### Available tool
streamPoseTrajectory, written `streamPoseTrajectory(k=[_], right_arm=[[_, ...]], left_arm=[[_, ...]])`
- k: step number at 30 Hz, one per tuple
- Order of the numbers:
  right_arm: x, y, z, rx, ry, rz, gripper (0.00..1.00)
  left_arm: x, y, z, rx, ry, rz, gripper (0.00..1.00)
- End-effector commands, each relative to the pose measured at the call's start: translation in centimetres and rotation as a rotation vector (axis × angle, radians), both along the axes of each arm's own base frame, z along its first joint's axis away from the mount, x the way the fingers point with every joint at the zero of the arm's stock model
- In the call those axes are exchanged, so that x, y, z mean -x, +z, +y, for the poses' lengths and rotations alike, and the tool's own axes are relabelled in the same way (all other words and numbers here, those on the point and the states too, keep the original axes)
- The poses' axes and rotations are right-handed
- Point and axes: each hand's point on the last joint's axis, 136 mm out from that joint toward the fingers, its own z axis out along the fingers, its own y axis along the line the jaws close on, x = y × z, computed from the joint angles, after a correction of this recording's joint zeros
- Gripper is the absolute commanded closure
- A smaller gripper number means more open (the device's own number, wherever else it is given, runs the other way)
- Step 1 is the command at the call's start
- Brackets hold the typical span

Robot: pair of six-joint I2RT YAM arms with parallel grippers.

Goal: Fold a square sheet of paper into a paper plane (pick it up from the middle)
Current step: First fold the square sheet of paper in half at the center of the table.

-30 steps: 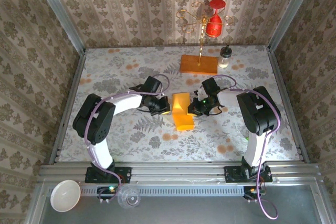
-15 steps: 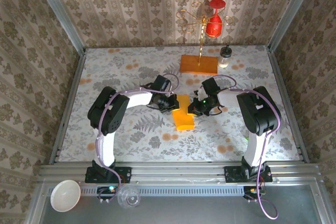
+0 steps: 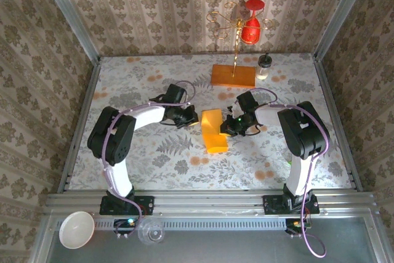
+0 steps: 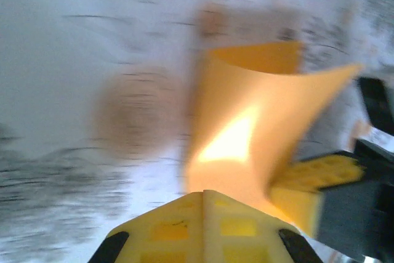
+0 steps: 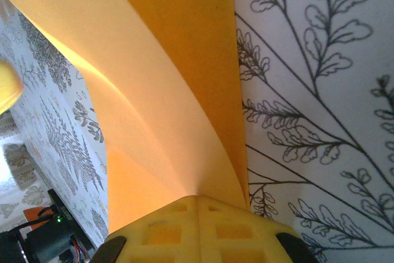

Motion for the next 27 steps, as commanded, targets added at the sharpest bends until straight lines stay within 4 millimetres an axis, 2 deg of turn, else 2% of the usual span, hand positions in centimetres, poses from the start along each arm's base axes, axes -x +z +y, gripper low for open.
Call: streamPoseTrajectory(k=[1, 5, 9, 14, 20, 22, 23, 25, 27], right_arm=[[8.0, -10.7, -8.1, 0.487, -0.044, 0.273, 0.99], [8.0, -10.7, -8.0, 0.486, -0.043, 0.272, 0.99], [8.0, -10.7, -8.1, 0.489, -0.043, 0.274, 0.99], [8.1, -10.7, -8.1, 0.489, -0.042, 0.277, 0.99], [8.0, -10.7, -8.0, 0.485, -0.043, 0.274, 0.99], [8.1, -10.7, -8.0, 0.485, -0.042, 0.273, 0.99], [8.1, -10.7, -8.1, 0.486, -0.043, 0.273, 0.99], [8.1, -10.7, -8.1, 0.486, -0.043, 0.274, 0.99], [8.1, -10.7, -8.1, 0.485, -0.044, 0.273, 0.99]], left_arm=[[0.3, 1.6, -3.5, 0.051, -0.044, -0.023, 0.95], [0.0, -0.6, -5.0, 0.044, -0.065, 0.021, 0.95], [-1.1, -2.3, -4.4, 0.011, -0.053, 0.03, 0.95], [-2.6, -3.9, -1.8, 0.012, 0.005, 0.055, 0.95], [-4.1, -6.0, 3.3, -0.048, 0.082, 0.083, 0.95], [-5.4, -5.7, 5.1, -0.065, 0.115, 0.076, 0.95], [-5.7, -5.3, 5.4, -0.068, 0.116, 0.066, 0.95], [-5.9, -3.4, 5.1, -0.055, 0.1, 0.027, 0.96], [-5.7, -0.9, 3.7, -0.022, 0.071, -0.031, 0.96]])
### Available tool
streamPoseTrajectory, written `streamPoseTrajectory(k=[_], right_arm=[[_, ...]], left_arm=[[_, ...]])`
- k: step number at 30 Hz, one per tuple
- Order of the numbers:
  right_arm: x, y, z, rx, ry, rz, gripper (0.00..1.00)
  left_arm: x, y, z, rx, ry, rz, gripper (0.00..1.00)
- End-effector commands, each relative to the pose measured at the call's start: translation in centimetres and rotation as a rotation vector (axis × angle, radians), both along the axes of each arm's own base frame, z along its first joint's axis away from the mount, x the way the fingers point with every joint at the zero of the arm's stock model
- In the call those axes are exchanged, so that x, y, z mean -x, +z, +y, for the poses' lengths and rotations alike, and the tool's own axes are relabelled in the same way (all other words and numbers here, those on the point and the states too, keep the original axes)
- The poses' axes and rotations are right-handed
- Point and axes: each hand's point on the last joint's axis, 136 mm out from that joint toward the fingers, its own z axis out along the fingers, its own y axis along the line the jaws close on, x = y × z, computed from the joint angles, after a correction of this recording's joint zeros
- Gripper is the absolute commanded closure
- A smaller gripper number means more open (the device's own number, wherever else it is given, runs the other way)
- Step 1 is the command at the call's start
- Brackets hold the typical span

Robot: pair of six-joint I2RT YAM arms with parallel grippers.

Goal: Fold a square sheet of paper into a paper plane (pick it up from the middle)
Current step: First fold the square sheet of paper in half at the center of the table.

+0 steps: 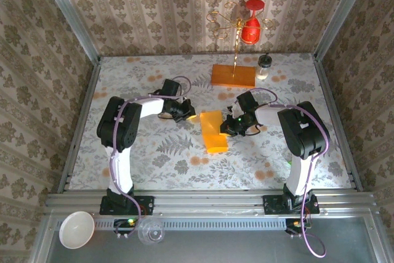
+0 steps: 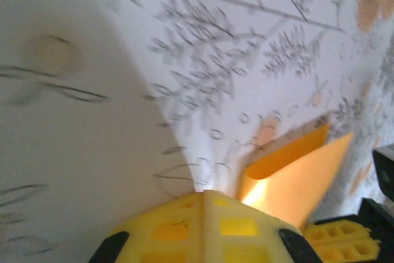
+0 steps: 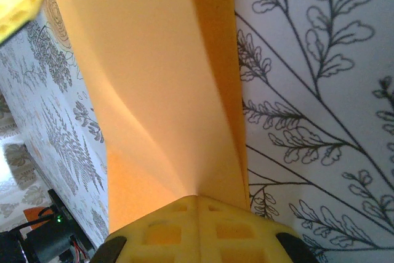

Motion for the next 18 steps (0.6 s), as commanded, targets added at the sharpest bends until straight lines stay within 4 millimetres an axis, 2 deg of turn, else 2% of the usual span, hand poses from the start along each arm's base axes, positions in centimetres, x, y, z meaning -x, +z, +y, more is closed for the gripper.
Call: streamPoseTrajectory(k=[1, 3, 5, 10, 14, 18], right_arm=[[8.1, -10.7, -8.1, 0.487, -0.045, 0.276, 0.99], [8.1, -10.7, -8.1, 0.486, -0.045, 0.275, 0.99], [8.2, -10.7, -8.1, 0.488, -0.042, 0.277, 0.99], [8.1, -10.7, -8.1, 0.487, -0.043, 0.277, 0.99], [8.1, -10.7, -8.1, 0.488, -0.044, 0.277, 0.99], [8.1, -10.7, -8.1, 0.489, -0.042, 0.277, 0.99]], left_arm=[[0.2, 3.8, -0.3, -0.023, -0.023, -0.104, 0.96], [1.3, 5.2, -2.6, 0.025, -0.061, -0.127, 0.96], [2.0, 5.4, -4.2, 0.057, -0.077, -0.125, 0.95], [2.1, 2.8, -6.5, 0.061, -0.095, -0.063, 0.96], [1.0, 0.5, -6.2, 0.013, -0.085, -0.029, 0.95], [-0.3, -1.4, -4.0, -0.063, -0.051, -0.023, 0.96]])
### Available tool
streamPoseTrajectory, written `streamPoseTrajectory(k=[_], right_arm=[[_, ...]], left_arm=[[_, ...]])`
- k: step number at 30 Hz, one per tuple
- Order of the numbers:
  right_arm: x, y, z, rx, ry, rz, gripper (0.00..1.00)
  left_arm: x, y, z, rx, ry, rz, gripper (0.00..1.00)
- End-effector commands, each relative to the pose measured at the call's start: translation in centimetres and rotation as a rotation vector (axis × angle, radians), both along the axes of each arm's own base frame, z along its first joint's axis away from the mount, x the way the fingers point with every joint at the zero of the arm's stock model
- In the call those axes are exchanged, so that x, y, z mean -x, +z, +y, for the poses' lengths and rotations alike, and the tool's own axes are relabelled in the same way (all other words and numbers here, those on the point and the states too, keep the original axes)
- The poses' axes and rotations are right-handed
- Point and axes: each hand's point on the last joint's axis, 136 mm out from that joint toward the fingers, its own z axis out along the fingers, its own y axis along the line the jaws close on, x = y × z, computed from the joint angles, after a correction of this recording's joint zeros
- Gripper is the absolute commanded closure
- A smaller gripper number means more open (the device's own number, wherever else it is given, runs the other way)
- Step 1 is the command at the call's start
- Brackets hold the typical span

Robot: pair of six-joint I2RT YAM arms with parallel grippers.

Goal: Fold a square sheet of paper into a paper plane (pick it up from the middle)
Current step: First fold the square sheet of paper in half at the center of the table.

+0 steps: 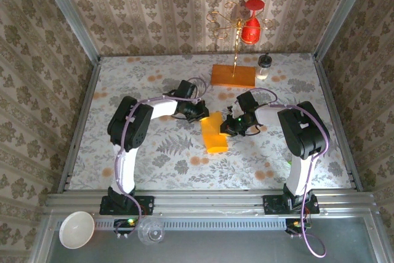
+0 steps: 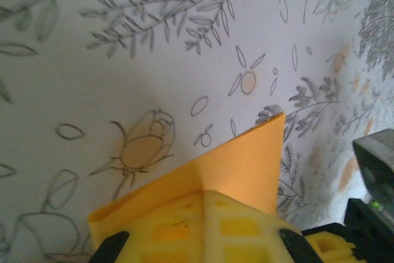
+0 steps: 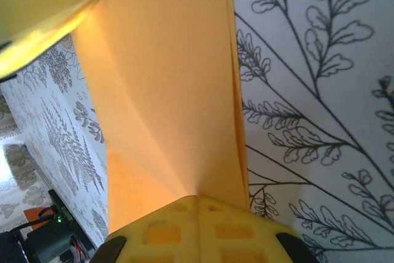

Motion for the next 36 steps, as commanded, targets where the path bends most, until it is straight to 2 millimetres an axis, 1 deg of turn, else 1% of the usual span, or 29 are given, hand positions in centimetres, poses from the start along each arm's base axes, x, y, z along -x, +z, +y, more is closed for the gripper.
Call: streamPoseTrajectory(k=[1, 4, 5, 6, 8, 10, 12, 14, 15, 16, 18, 21, 23, 25, 27, 30, 33, 36], right_arm=[[8.1, -10.8, -8.1, 0.49, -0.04, 0.277, 0.99], [8.1, -10.7, -8.1, 0.491, -0.04, 0.276, 0.99], [8.2, -10.8, -8.1, 0.491, -0.039, 0.276, 0.99], [8.2, -10.8, -8.1, 0.492, -0.039, 0.277, 0.99], [8.2, -10.7, -8.1, 0.492, -0.04, 0.275, 0.99], [8.1, -10.7, -8.1, 0.49, -0.041, 0.274, 0.99], [8.1, -10.7, -8.1, 0.49, -0.041, 0.274, 0.99], [8.1, -10.7, -8.1, 0.49, -0.042, 0.274, 0.99], [8.2, -10.7, -8.1, 0.491, -0.041, 0.276, 0.99], [8.1, -10.6, -8.1, 0.489, -0.041, 0.275, 0.99], [8.2, -10.7, -8.1, 0.489, -0.041, 0.275, 0.99], [8.1, -10.7, -8.1, 0.49, -0.041, 0.275, 0.99], [8.2, -10.7, -8.1, 0.489, -0.041, 0.276, 0.99], [8.2, -10.7, -8.1, 0.488, -0.041, 0.274, 0.99], [8.2, -10.7, -8.1, 0.489, -0.041, 0.276, 0.99], [8.2, -10.7, -8.1, 0.49, -0.041, 0.278, 0.99], [8.2, -10.7, -8.1, 0.493, -0.042, 0.277, 0.99], [8.2, -10.7, -8.2, 0.498, -0.043, 0.277, 0.99]], left_arm=[[-1.6, -1.8, 2.9, -0.101, 0.055, 0.001, 0.96], [-2.6, -3.0, 5.6, -0.145, 0.094, 0.007, 0.96], [-2.6, -3.1, 6.0, -0.151, 0.096, 0.012, 0.96], [-3.5, -3.2, 7.6, -0.15, 0.127, 0.015, 0.96], [-4.1, -2.4, 8.6, -0.147, 0.144, 0.002, 0.96], [-4.4, -0.5, 8.9, -0.135, 0.145, -0.026, 0.95], [-4.1, 1.7, 8.3, -0.103, 0.137, -0.056, 0.95], [-3.0, 3.7, 7.0, -0.07, 0.12, -0.079, 0.95], [-2.3, 4.5, 6.4, -0.055, 0.112, -0.089, 0.95], [-1.4, 5.1, 5.3, -0.04, 0.095, -0.095, 0.95], [1.0, 5.6, 3.0, -0.01, 0.059, -0.085, 0.95], [4.4, 4.7, 0.1, 0.015, -0.003, -0.035, 0.95], [6.3, 3.7, -1.1, 0.007, -0.042, -0.003, 0.95], [7.6, 2.8, -1.7, -0.005, -0.068, 0.022, 0.96], [8.6, 1.6, -1.8, -0.016, -0.076, 0.056, 0.95], [9.6, 0.2, -1.5, -0.018, -0.083, 0.098, 0.95], [10.5, -1.1, -0.4, -0.053, -0.083, 0.125, 0.95], [10.9, -2.1, 1.0, -0.079, -0.066, 0.145, 0.95]])
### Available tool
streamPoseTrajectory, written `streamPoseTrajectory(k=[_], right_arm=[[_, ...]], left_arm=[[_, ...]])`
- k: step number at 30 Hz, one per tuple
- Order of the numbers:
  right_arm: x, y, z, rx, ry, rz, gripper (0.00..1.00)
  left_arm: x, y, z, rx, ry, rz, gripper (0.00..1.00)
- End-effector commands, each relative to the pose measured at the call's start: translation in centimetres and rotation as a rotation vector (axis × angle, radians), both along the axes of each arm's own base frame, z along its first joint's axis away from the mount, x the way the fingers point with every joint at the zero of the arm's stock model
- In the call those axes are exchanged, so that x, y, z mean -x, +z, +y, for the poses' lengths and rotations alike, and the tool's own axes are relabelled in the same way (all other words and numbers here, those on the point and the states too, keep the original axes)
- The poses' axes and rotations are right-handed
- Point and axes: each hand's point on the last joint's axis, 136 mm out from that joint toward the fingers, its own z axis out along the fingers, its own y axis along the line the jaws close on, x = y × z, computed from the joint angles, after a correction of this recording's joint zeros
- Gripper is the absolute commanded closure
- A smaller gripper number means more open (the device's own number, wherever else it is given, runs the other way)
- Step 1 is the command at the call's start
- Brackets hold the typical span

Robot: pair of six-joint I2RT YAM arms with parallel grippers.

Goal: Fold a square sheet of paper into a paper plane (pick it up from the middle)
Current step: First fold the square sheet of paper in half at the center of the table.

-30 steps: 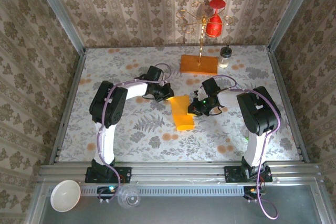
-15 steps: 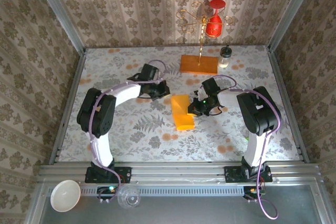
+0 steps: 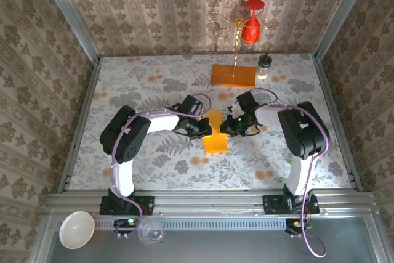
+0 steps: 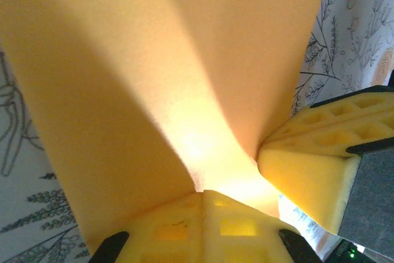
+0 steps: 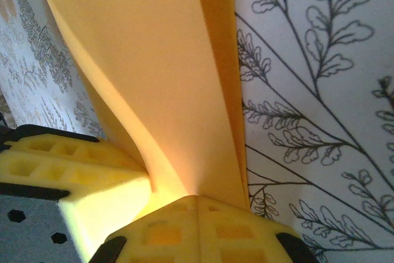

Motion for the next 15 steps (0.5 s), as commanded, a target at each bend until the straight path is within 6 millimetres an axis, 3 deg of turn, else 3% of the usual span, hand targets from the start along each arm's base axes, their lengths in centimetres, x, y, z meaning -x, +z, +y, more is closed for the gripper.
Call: streamPoseTrajectory(k=[1, 7, 10, 13, 15], right_arm=[[8.2, -10.7, -8.2, 0.498, -0.042, 0.279, 0.99], [8.2, -10.7, -8.2, 0.504, -0.044, 0.279, 0.99], [8.1, -10.8, -8.2, 0.505, -0.044, 0.277, 0.99], [8.2, -10.8, -8.3, 0.506, -0.041, 0.277, 0.99], [8.2, -10.8, -8.3, 0.506, -0.042, 0.276, 0.99]], left_arm=[[1.3, -2.0, 2.3, -0.064, 0.027, 0.06, 0.96], [2.6, -2.7, 5.7, -0.112, 0.094, 0.082, 0.96], [2.8, -2.1, 7.4, -0.122, 0.124, 0.078, 0.96], [2.2, 0.2, 7.4, -0.094, 0.122, 0.031, 0.96], [1.6, 2.7, 5.6, -0.031, 0.102, -0.023, 0.96]])
